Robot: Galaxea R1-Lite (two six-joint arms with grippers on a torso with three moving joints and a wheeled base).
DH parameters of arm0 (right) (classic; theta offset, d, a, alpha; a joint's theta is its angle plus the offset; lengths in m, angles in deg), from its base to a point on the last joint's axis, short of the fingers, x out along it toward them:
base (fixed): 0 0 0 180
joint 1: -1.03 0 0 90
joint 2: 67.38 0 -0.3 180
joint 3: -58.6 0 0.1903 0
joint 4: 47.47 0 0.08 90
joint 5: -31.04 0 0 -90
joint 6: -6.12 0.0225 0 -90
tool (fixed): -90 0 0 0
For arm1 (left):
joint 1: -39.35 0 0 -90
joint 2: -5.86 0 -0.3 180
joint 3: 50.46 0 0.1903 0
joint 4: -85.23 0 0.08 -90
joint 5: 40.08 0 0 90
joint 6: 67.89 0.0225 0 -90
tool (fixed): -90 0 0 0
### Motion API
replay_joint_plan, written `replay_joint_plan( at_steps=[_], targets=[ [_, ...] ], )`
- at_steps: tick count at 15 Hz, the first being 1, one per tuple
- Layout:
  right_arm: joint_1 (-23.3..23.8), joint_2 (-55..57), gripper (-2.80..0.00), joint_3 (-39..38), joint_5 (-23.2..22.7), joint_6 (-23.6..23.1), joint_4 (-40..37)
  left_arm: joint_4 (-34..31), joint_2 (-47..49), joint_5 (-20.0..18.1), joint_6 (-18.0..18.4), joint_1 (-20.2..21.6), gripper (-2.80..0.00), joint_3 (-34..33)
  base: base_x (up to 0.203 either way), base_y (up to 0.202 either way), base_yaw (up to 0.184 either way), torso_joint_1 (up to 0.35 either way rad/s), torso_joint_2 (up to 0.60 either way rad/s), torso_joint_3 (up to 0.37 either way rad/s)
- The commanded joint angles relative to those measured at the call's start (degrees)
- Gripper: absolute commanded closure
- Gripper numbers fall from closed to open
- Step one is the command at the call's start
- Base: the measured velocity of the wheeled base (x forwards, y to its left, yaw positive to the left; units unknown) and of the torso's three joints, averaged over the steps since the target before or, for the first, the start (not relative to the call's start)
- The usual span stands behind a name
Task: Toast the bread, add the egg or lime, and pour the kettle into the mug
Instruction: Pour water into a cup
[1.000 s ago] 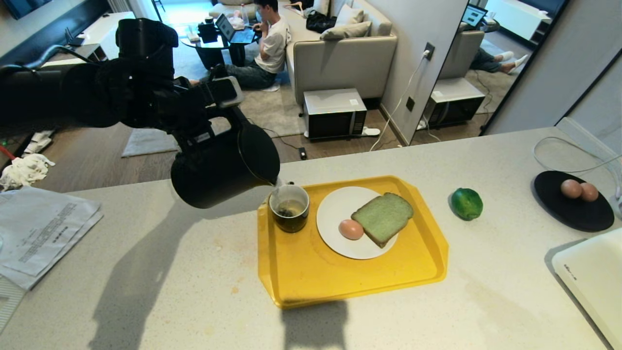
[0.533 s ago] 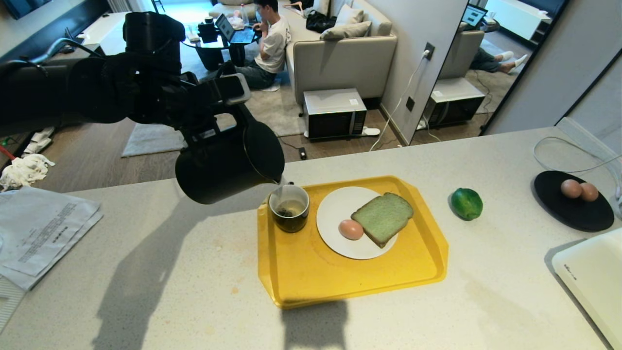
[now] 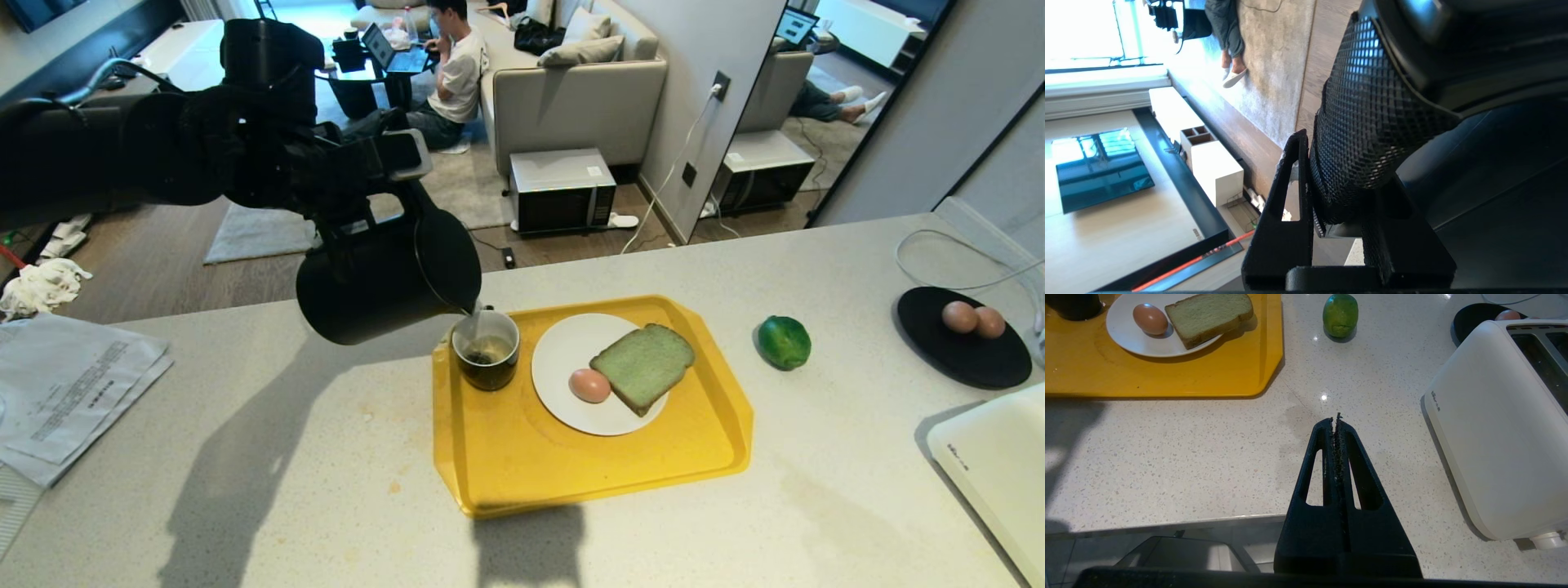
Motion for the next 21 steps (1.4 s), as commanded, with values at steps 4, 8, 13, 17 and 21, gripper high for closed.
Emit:
replay_joint_plan(
  at_steps=[4, 8, 13, 17, 21],
  targets=[
    [0.0, 0.09, 0.0, -0.09, -0.05, -0.05, -0.02, -0.15, 0.08, 1.91, 2.21, -1.32, 0.0, 0.12, 0.0, 0.0, 0.0, 0.0, 0.0, 0.0],
    [0.0, 0.09, 0.0, -0.09, -0.05, -0.05, -0.02, -0.15, 0.16, 3.07, 4.53, -1.67, 0.0, 0.2, 0.0, 0.0, 0.0, 0.0, 0.0, 0.0],
    [0.0, 0.09, 0.0, -0.09, -0.05, -0.05, -0.02, 0.45, 0.56, 4.33, 5.86, -2.64, 0.0, 0.43, 0.0, 0.0, 0.0, 0.0, 0.0, 0.0],
    [0.0, 0.09, 0.0, -0.09, -0.05, -0.05, -0.02, 0.56, 0.82, 5.09, 6.04, -2.99, 0.0, 0.47, 0.0, 0.0, 0.0, 0.0, 0.0, 0.0],
    [0.0, 0.09, 0.0, -0.09, -0.05, -0.05, -0.02, 0.73, 1.14, 6.08, 6.1, -3.63, 0.0, 0.47, 0.0, 0.0, 0.0, 0.0, 0.0, 0.0]
  ],
)
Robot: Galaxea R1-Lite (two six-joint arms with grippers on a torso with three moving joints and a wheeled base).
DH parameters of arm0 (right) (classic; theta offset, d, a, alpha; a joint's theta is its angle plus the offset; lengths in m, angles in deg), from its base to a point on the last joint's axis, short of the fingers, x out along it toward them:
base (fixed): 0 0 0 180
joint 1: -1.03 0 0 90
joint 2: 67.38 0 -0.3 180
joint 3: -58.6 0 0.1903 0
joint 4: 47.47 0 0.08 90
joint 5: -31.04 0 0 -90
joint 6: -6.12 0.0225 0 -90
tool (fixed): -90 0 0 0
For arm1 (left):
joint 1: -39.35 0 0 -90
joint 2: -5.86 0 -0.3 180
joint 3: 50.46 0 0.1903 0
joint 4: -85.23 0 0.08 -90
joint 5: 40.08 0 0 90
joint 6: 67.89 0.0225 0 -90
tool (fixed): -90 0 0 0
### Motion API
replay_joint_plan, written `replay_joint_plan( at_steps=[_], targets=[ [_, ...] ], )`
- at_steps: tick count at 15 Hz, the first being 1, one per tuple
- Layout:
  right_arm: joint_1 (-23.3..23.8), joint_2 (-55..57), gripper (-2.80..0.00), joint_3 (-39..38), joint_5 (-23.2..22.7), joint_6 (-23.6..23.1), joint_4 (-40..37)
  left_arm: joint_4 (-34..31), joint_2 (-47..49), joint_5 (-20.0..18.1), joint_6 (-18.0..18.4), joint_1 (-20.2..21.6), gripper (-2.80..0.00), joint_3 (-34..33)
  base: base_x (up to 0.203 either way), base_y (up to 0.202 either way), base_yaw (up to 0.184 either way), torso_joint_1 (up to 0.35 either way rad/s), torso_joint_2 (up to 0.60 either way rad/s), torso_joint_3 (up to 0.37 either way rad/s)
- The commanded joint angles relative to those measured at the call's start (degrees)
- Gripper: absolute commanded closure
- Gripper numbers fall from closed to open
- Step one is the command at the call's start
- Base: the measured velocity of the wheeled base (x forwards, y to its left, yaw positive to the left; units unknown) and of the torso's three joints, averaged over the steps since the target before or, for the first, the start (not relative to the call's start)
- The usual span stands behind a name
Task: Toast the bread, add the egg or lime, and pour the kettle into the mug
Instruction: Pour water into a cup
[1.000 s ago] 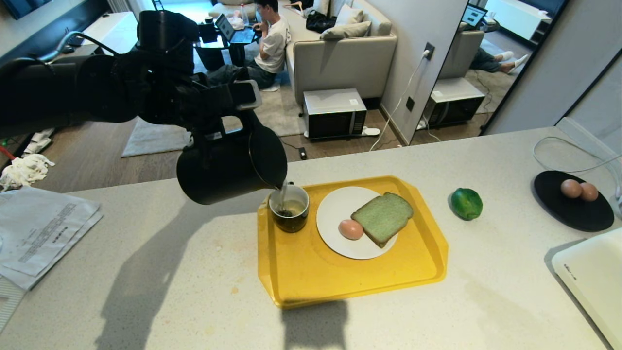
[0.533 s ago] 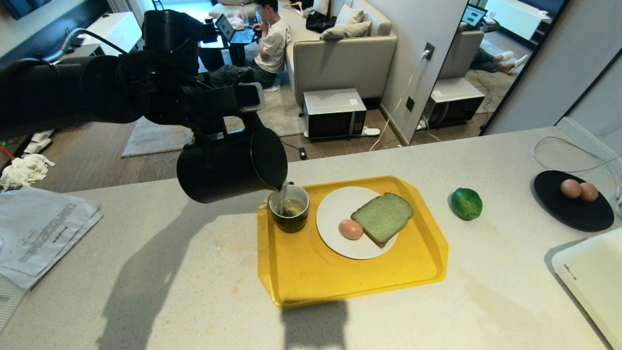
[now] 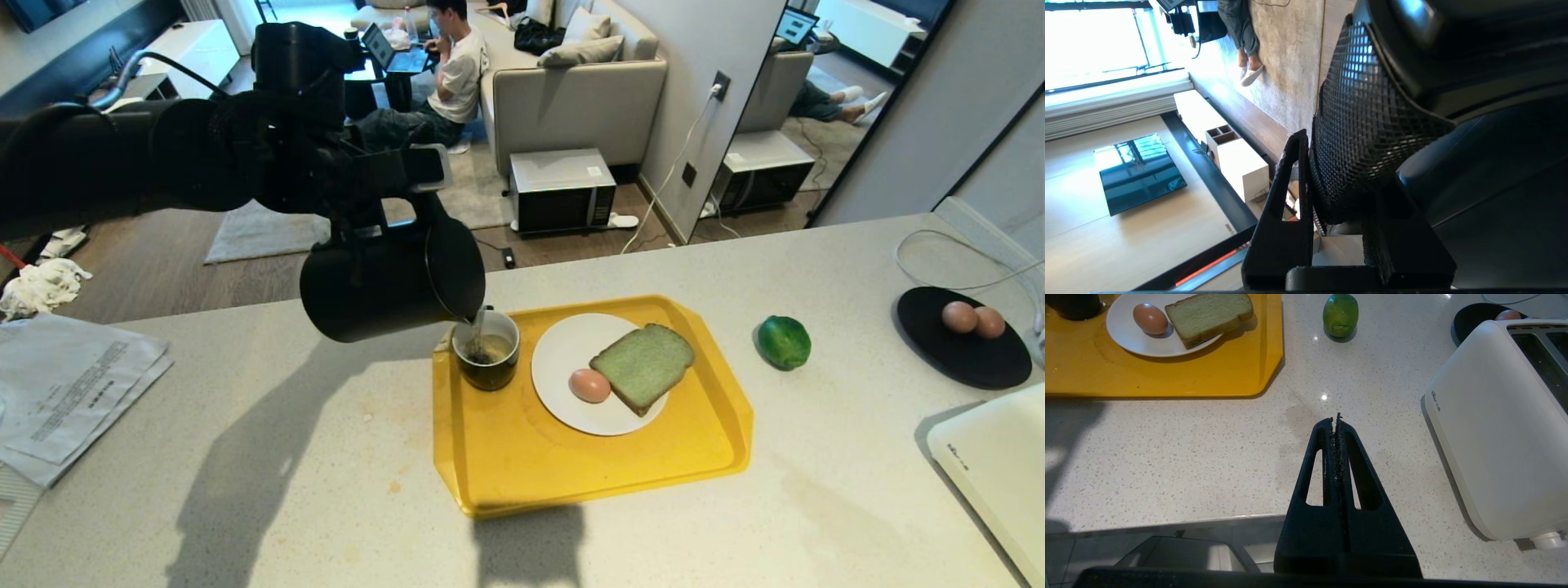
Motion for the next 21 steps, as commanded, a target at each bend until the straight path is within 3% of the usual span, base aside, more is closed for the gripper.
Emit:
replay_joint_plan(
  at_steps=[1, 21],
  targets=[
    [0.0, 0.09, 0.0, -0.09, -0.05, -0.03, 0.01, 0.08, 0.26, 0.66, 0.32, -0.46, 0.0, -0.01, 0.0, 0.0, 0.0, 0.0, 0.0, 0.0],
    [0.0, 0.09, 0.0, -0.09, -0.05, -0.03, 0.01, 1.89, 0.4, 0.49, -0.56, -0.55, 0.0, -0.01, 0.0, 0.0, 0.0, 0.0, 0.0, 0.0]
  ],
)
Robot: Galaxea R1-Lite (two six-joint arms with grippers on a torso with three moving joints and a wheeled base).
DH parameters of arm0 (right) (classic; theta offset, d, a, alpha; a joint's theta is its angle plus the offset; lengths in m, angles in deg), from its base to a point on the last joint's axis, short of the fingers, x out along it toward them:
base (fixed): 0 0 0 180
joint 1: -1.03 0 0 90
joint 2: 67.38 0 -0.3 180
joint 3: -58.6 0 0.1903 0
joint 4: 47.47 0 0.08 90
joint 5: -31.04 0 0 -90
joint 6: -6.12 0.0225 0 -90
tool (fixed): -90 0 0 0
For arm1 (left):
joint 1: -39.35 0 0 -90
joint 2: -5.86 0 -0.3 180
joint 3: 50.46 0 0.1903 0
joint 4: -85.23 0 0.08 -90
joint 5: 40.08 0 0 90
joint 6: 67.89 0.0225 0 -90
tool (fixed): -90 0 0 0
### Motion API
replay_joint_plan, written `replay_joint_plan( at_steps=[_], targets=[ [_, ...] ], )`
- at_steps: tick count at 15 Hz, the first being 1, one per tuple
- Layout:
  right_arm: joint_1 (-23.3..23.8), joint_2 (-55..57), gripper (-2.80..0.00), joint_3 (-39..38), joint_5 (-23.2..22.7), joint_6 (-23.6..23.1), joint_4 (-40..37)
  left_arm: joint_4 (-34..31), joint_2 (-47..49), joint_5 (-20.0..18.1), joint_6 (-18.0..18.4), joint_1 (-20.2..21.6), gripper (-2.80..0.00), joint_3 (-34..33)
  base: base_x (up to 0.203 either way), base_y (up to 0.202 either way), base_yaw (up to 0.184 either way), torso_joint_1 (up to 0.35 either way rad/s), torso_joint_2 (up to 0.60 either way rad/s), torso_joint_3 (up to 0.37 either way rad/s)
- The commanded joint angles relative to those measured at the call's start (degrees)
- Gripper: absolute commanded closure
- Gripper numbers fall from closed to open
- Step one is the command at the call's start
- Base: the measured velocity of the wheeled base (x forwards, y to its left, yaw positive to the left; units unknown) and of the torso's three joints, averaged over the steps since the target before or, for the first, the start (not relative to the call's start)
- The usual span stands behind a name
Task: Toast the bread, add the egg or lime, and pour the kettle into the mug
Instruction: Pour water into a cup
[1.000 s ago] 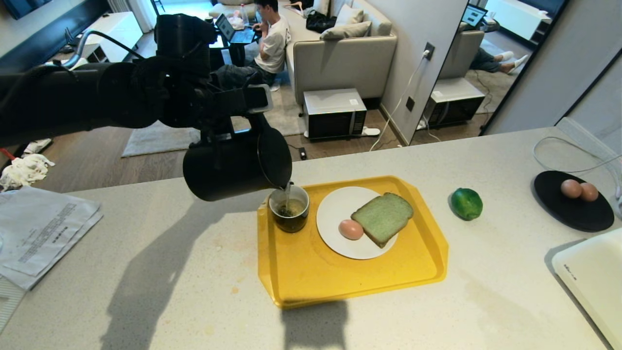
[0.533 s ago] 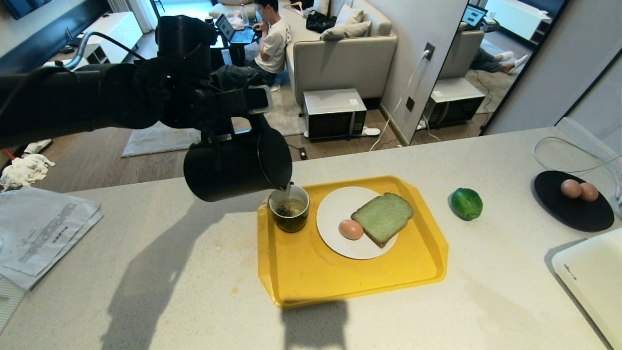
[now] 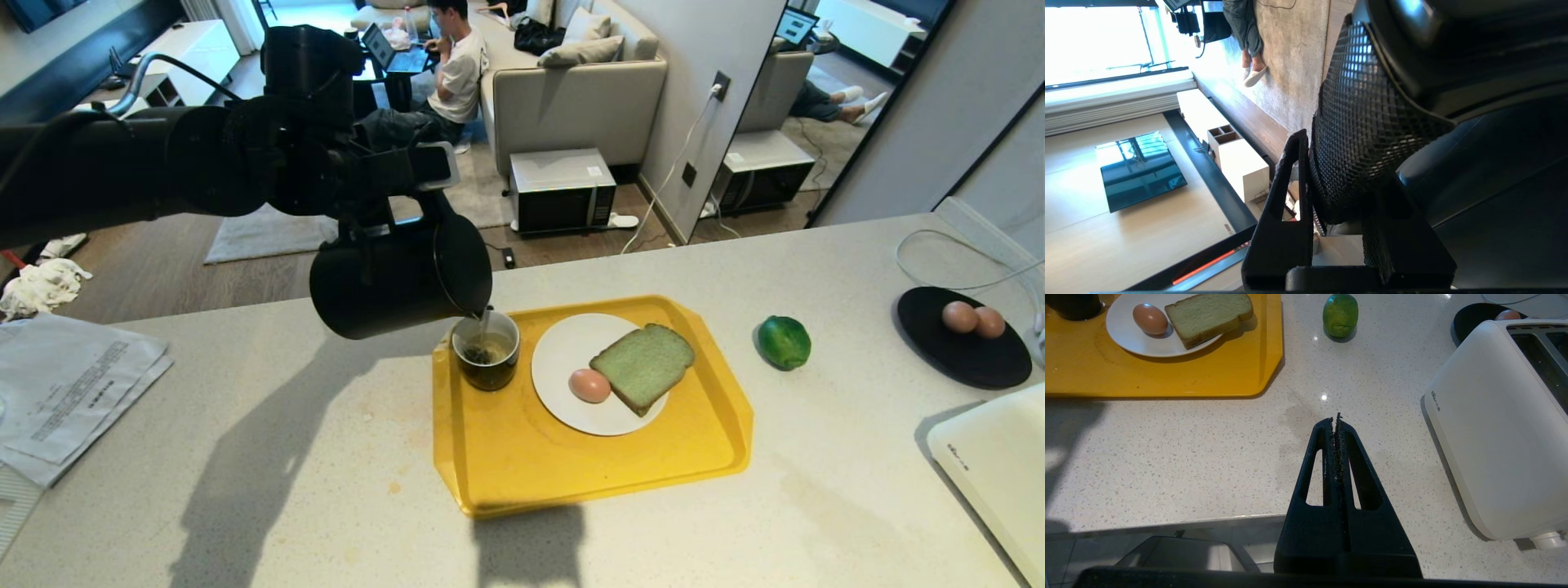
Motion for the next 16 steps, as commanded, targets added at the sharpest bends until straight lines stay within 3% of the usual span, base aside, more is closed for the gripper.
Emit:
replay_joint_plan(
  at_steps=[1, 11, 16],
  targets=[
    [0.0, 0.09, 0.0, -0.09, -0.05, -0.03, -0.02, -0.07, -0.35, 0.11, -0.46, -0.01, 0.0, -0.07, 0.0, 0.0, 0.0, 0.0, 0.0, 0.0],
    [0.0, 0.09, 0.0, -0.09, -0.05, -0.03, -0.02, -0.34, -1.65, -0.42, -6.38, 0.17, 0.0, -1.04, 0.0, 0.0, 0.0, 0.0, 0.0, 0.0],
    [0.0, 0.09, 0.0, -0.09, -0.05, -0.03, -0.02, -0.17, -4.68, -0.52, -9.73, 1.18, 0.0, -5.07, 0.0, 0.0, 0.0, 0.0, 0.0, 0.0]
  ],
)
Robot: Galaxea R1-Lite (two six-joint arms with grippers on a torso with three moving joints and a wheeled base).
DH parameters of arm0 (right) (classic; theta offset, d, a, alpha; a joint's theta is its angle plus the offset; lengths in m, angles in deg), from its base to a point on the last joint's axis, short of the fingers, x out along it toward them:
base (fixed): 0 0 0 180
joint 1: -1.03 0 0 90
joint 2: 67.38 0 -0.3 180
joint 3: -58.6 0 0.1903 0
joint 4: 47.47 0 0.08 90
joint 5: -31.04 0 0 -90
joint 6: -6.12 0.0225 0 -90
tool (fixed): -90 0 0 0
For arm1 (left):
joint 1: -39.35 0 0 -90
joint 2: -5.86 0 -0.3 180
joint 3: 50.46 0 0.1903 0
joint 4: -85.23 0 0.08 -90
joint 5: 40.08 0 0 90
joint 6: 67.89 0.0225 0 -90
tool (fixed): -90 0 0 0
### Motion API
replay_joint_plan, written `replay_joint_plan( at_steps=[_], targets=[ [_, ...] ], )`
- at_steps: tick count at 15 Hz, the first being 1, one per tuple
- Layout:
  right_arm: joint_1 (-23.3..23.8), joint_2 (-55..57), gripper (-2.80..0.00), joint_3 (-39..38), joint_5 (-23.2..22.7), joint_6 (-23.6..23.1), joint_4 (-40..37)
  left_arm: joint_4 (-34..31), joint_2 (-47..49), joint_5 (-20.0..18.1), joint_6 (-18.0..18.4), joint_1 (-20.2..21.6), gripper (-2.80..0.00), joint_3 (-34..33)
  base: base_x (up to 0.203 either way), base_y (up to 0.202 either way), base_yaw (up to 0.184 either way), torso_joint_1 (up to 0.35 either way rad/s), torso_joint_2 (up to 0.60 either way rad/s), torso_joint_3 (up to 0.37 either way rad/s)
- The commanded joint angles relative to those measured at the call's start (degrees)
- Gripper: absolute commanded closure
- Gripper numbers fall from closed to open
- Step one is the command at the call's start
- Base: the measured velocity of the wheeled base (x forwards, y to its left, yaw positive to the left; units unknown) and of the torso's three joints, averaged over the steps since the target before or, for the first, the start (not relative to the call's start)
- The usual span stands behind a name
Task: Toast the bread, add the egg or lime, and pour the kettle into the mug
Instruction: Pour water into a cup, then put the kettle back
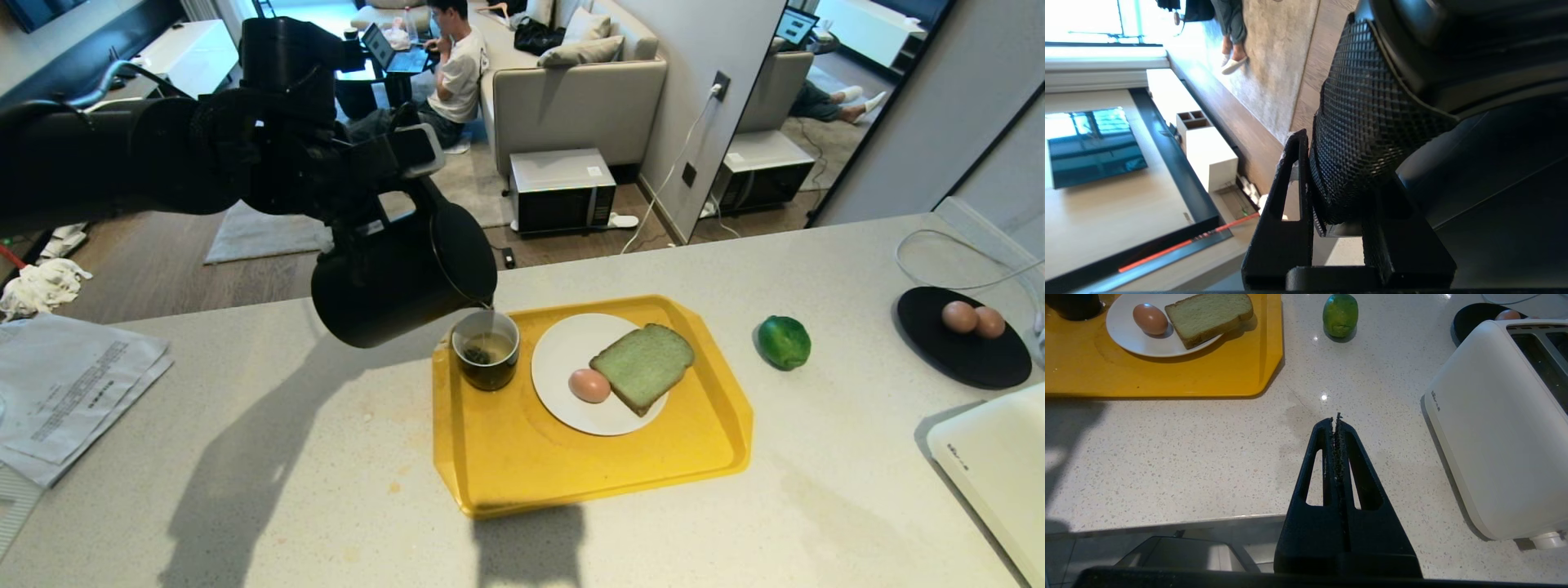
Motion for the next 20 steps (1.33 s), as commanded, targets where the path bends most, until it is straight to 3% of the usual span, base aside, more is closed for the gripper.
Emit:
replay_joint_plan(
  at_steps=[1, 7, 11, 13, 17, 20],
  targets=[
    [0.0, 0.09, 0.0, -0.09, -0.02, -0.05, -0.02, 0.05, -2.58, -0.25, -1.2, 1.14, 0.0, -2.62, 0.0, 0.0, 0.0, 0.0, 0.0, 0.0],
    [0.0, 0.09, 0.0, -0.09, -0.02, -0.05, -0.02, 0.2, -9.59, -5.02, -7.12, 7.33, 0.0, -12.81, 0.0, 0.0, 0.0, 0.0, 0.0, 0.0],
    [0.0, 0.09, 0.0, -0.09, -0.02, -0.05, -0.02, 1.57, -12.87, -15.44, -15.91, 10.11, 0.0, -22.14, 0.0, 0.0, 0.0, 0.0, 0.0, 0.0],
    [0.0, 0.09, 0.0, -0.09, -0.02, -0.05, -0.02, 9.43, -13.78, -16.99, -18.08, 10.92, 0.0, -27.97, 0.0, 0.0, 0.0, 0.0, 0.0, 0.0],
    [0.0, 0.09, 0.0, -0.09, -0.02, -0.05, -0.02, 34.43, -12.96, -16.96, -24.15, 11.71, 0.0, -39.46, 0.0, 0.0, 0.0, 0.0, 0.0, 0.0],
    [0.0, 0.09, 0.0, -0.09, -0.02, -0.05, -0.02, 38.88, -12.4, -16.84, -24.93, 13.96, 0.0, -42.82, 0.0, 0.0, 0.0, 0.0, 0.0, 0.0]
  ],
)
